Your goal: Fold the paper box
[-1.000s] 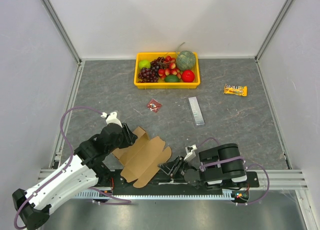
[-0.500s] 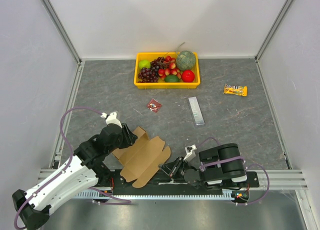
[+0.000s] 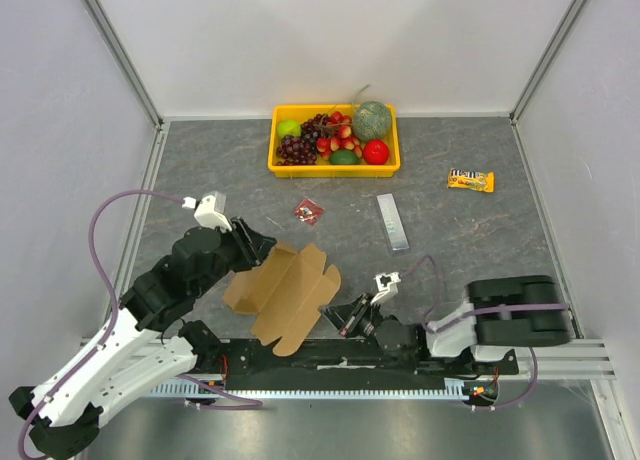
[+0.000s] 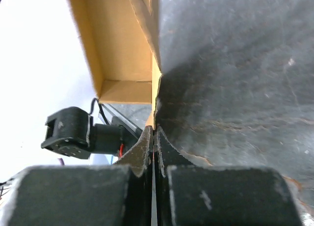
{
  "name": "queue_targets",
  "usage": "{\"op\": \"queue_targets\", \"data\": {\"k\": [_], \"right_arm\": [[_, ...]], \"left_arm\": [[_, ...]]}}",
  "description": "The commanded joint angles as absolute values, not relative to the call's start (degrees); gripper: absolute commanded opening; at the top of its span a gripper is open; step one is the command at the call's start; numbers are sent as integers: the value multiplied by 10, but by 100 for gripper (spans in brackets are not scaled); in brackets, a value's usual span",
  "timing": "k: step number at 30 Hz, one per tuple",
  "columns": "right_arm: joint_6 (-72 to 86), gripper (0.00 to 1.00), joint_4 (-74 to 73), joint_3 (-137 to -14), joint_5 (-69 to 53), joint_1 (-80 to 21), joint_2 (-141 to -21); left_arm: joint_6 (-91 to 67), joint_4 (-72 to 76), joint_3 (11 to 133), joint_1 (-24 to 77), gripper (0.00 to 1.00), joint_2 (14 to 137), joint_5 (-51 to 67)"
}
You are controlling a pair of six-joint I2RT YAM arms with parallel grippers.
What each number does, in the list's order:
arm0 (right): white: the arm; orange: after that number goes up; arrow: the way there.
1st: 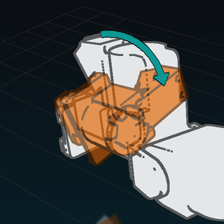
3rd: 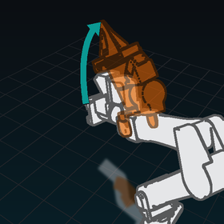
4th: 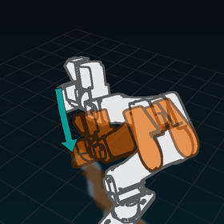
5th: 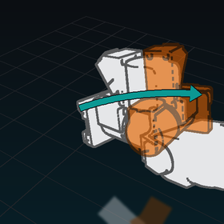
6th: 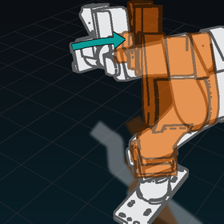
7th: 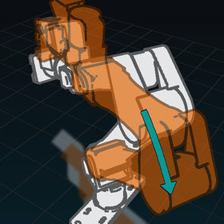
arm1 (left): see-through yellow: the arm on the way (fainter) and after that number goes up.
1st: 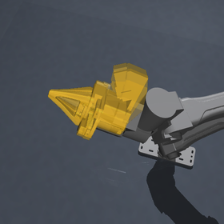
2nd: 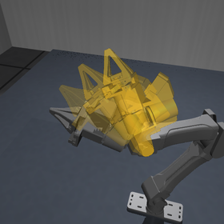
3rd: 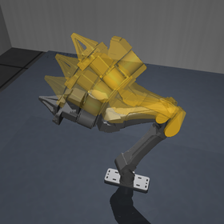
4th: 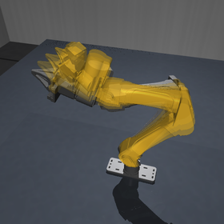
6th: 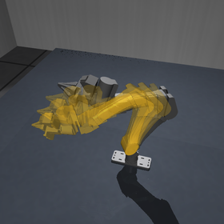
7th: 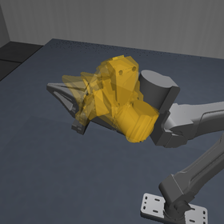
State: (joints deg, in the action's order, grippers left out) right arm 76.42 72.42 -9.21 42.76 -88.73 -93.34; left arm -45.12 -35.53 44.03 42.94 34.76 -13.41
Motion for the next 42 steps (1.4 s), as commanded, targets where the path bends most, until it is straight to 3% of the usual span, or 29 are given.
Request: {"op": "queue_targets", "data": {"k": [1,6,13,29,34,42], "right_arm": [[711,0,424,-146,473,-870,-773],[670,0,179,-194,441,-814,-616],[581,0,-24,-271,311,-724,-522],[359,0,-416,-587,60,-520,-638],[280,0,-469,-633,-13,-427,-678],[234,0,-544,-705,-14,-367,-735]], "left_arm": [[-415,-341,469,432,47,360,-140],[-417,-330,455,432,47,360,-135],[-418,-327,443,432,47,367,-129],[-341,-311,525,418,53,432,-141],[-316,-282,544,381,44,471,-104],[-287,-225,555,292,43,555,-26]]}}
